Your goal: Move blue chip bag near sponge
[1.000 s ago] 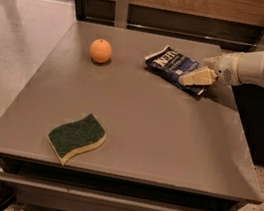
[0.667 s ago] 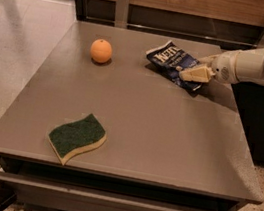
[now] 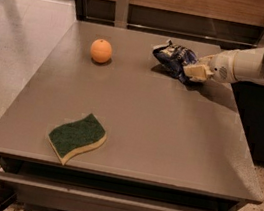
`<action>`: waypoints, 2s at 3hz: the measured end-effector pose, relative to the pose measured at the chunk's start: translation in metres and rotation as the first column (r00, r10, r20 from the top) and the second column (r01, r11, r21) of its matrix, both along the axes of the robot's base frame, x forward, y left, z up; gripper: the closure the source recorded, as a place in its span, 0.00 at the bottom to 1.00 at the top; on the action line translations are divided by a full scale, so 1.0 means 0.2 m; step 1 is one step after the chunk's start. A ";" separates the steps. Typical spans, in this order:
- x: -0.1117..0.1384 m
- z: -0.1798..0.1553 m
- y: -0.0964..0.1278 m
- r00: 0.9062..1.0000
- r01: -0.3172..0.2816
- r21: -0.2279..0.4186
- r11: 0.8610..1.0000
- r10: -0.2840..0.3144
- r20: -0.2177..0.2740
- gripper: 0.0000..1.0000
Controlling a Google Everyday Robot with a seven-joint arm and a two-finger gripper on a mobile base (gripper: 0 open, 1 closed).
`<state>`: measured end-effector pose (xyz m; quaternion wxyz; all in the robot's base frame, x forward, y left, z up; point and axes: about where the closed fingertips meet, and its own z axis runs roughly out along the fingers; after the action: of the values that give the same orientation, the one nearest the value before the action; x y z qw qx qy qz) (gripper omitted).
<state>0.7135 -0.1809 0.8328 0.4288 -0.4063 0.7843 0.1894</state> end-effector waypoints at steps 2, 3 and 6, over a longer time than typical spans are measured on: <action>0.00 0.01 0.00 1.000 0.000 0.000 1.000 0.000 0.000 1.00; 0.00 0.01 0.00 1.000 0.000 0.000 1.000 0.000 0.000 1.00; -0.11 0.26 0.08 0.996 -0.031 -0.110 0.993 0.040 0.077 1.00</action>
Offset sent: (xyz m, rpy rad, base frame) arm 0.0146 0.0157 -0.0238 -0.0503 0.0821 0.0390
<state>0.6917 -0.1658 0.8853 0.4332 -0.4502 0.7685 0.1378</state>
